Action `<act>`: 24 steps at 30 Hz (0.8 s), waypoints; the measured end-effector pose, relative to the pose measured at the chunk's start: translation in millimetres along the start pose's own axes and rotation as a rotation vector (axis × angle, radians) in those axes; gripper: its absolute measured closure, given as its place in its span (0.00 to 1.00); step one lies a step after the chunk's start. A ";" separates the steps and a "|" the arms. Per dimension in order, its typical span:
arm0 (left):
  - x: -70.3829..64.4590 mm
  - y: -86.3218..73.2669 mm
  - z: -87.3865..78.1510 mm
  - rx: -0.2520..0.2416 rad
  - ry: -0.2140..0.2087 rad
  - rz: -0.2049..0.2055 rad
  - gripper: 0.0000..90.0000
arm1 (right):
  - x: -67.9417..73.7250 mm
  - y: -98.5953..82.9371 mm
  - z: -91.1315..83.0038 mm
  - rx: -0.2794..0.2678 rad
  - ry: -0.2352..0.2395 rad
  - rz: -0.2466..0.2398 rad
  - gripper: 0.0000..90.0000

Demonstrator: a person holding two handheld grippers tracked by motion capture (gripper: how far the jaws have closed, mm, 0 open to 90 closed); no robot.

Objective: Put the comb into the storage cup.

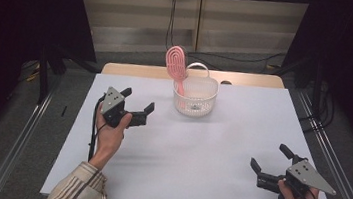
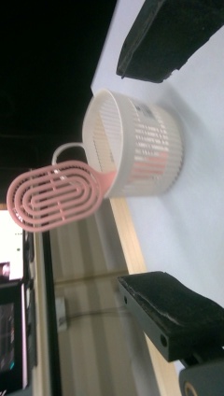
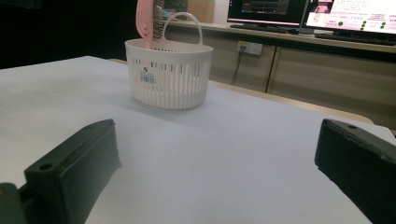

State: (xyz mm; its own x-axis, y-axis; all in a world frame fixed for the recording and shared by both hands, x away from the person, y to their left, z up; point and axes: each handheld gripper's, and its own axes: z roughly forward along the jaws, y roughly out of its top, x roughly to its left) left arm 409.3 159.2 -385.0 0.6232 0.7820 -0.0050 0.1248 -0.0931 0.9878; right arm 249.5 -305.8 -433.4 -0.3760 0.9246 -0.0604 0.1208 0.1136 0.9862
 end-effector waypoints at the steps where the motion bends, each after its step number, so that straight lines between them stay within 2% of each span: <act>1: -1.0 -0.9 -2.1 -0.002 0.001 0.008 0.02 | 0.3 0.0 0.2 0.001 0.000 0.002 0.00; 8: -3.6 -9.5 -16.2 0.003 0.010 0.008 0.01 | 0.6 0.2 -0.4 0.000 -0.003 -0.002 0.00; 10: -4.6 -12.7 -22.4 -0.011 0.031 0.020 0.02 | 0.5 0.1 -0.3 0.003 -0.005 -0.002 0.00; 12: -5.2 -15.9 -26.5 -0.003 0.017 0.011 0.02 | 0.5 0.3 -0.4 0.004 -0.002 -0.003 0.00; 14: -6.0 -20.5 -30.8 -0.010 0.013 -0.017 0.02 | 0.7 0.3 -1.0 0.004 0.002 -0.005 0.00; 20: -8.8 -28.2 -44.0 -0.006 0.004 -0.023 0.02 | 0.7 0.6 -1.2 0.000 -0.001 -0.002 0.00; 24: -10.8 -31.9 -52.1 -0.010 0.018 -0.012 0.02 | 0.4 0.6 -1.1 -0.001 -0.004 0.000 0.00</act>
State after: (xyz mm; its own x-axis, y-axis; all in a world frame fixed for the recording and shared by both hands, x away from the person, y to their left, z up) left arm 358.4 185.8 -408.3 0.6079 0.7939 -0.0139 0.1243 -0.0779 0.9892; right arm 248.5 -305.8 -432.7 -0.3727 0.9259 -0.0612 0.1197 0.1134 0.9863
